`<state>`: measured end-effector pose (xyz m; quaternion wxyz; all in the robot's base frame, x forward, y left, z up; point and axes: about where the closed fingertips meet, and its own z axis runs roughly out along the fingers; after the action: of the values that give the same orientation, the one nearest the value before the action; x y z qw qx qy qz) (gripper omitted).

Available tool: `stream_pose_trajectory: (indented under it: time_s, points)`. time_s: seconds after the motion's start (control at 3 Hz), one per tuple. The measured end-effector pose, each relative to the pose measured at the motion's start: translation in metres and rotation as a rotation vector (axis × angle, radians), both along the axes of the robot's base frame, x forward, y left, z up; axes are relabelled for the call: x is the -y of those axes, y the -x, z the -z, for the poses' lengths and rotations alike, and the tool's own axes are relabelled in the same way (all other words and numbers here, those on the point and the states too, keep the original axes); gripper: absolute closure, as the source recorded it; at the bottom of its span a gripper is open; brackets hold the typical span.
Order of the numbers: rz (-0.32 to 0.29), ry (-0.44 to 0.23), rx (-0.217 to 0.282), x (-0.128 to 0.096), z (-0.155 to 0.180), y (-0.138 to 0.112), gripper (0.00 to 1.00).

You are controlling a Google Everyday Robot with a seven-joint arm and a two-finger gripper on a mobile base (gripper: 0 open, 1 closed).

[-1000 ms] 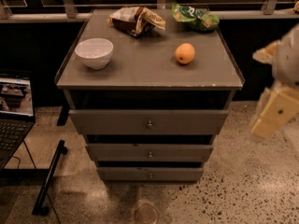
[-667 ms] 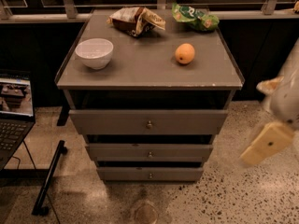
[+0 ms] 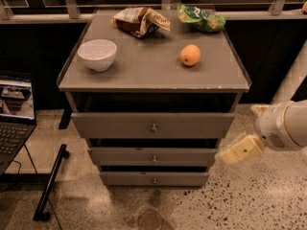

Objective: Open top drawer

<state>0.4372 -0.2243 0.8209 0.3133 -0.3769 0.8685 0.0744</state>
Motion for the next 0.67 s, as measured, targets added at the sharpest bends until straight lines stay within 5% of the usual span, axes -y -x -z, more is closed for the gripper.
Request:
stream_pose_trajectory:
  time_s: [0.33,0.67]
  points:
    - [0.042,-0.060,0.129,0.001,0.002,-0.065,0.00]
    - [0.074,-0.060,0.183,0.007,-0.004,-0.080,0.18]
